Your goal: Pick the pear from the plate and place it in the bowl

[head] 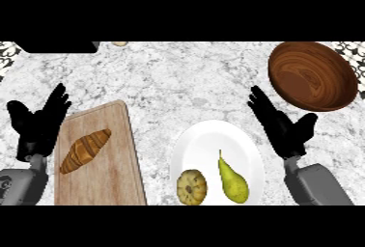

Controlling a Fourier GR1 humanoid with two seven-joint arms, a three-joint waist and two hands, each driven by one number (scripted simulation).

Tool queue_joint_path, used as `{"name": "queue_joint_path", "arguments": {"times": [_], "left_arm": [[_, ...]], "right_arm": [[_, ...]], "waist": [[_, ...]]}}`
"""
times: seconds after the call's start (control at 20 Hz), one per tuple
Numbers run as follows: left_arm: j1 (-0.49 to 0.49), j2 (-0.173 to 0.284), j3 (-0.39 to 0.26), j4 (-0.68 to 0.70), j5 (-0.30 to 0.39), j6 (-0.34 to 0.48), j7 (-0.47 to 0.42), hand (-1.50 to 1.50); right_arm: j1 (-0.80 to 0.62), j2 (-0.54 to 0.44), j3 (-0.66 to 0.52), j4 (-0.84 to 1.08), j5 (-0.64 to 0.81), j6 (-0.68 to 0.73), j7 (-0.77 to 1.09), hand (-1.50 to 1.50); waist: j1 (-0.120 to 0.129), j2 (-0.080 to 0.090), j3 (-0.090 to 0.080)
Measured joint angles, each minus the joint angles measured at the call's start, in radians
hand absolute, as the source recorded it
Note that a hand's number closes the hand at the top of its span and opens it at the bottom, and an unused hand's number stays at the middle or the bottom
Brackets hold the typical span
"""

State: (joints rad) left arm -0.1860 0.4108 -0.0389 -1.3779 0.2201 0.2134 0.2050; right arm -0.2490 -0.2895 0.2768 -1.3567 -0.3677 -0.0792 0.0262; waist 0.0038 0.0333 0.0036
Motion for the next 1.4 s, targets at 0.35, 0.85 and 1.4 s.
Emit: {"name": "queue_joint_path", "arguments": {"times": [0.35,0.85,1.4], "left_arm": [[-0.079,0.013,0.036,-0.051,0.004,-0.015,-0.092,0.0],[-0.042,0.018,0.125,-0.086,0.046,-0.046,-0.237,0.0],[-0.043,0.015,0.147,-0.07,0.047,-0.071,-0.276,0.0]], "right_arm": [[-0.101,0.086,0.248,-0.181,0.037,0.24,-0.051,-1.5],[0.171,-0.067,0.497,-0.553,0.515,0.067,-0.373,-1.5],[0.252,-0.46,0.314,-0.923,0.702,0.158,-0.129,-1.5]], "waist": [[0.037,-0.056,-0.006],[-0.029,-0.049,-0.004],[-0.029,-0.04,-0.006]]}}
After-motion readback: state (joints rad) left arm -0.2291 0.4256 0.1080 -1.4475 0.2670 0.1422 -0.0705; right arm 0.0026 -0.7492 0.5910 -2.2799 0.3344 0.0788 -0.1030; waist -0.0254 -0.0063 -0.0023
